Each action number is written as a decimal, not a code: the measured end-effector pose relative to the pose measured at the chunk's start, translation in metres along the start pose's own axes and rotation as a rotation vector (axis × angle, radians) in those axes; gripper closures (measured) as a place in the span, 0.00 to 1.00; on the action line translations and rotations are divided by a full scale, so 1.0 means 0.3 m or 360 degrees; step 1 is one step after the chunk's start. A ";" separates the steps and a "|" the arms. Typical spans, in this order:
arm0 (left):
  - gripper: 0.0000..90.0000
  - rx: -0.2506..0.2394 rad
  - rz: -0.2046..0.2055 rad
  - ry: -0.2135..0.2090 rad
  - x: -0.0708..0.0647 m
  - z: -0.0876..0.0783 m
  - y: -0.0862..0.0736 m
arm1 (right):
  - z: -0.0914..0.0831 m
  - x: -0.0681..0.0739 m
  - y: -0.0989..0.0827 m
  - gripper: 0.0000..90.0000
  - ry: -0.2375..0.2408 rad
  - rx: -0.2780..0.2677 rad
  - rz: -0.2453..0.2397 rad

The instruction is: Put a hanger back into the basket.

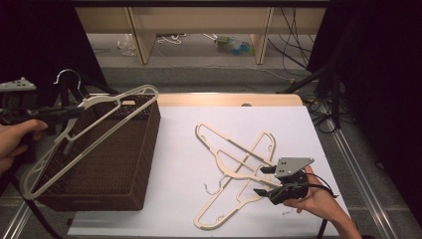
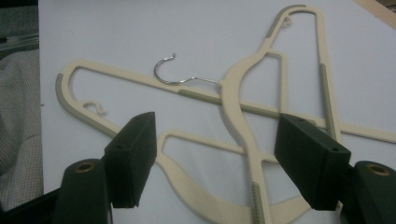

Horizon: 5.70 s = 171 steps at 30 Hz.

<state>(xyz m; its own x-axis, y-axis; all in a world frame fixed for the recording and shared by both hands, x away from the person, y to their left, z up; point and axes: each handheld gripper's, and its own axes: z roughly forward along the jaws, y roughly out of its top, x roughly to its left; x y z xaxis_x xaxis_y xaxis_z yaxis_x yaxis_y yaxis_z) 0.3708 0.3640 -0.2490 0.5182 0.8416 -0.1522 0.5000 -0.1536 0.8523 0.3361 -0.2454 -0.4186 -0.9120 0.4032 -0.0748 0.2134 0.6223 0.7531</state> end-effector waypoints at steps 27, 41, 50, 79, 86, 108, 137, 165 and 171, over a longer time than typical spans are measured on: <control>0.95 0.0218 0.0048 0.0032 0.175 0.194 -0.091 | 0.004 -0.001 -0.005 0.34 0.0019 0.0009 -0.0004; 0.95 0.0281 -0.0048 0.0027 0.214 0.295 -0.189 | 0.007 -0.001 -0.007 0.34 0.0021 0.0017 -0.0006; 0.94 0.0423 -0.0055 0.0116 0.251 0.310 -0.252 | 0.009 -0.002 -0.008 0.30 0.0012 0.0011 0.0008; 0.60 0.0419 -0.0107 0.0458 0.280 0.289 -0.319 | 0.010 -0.009 -0.010 0.27 -0.0022 0.0000 0.0040; 0.46 0.0173 -0.0018 0.0491 0.146 0.197 -0.268 | 0.010 -0.007 -0.009 0.27 -0.0027 -0.0008 0.0038; 0.29 -0.0084 0.0272 -0.0016 -0.438 0.227 -0.318 | 0.027 -0.007 -0.009 0.25 -0.0084 0.0019 0.0023; 0.24 -0.0001 0.0347 -0.0295 -0.624 0.452 -0.564 | 0.116 -0.053 -0.065 0.33 -0.0181 0.0283 0.0137; 0.22 0.0038 0.0445 -0.0337 -0.644 0.471 -0.593 | 0.206 -0.124 -0.043 0.75 0.0002 0.0595 0.0150; 0.23 0.0041 0.0453 -0.0335 -0.640 0.473 -0.594 | 0.222 -0.125 -0.012 0.88 0.0062 0.0703 0.0093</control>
<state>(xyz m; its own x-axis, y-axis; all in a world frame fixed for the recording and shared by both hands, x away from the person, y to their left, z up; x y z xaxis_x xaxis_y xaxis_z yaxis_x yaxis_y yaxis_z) 0.2808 0.1564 -0.4428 0.7698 0.6382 -0.0125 0.3308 -0.3821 0.8629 0.3929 -0.2182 -0.4621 -0.9047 0.4260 -0.0092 0.3865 0.8295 0.4032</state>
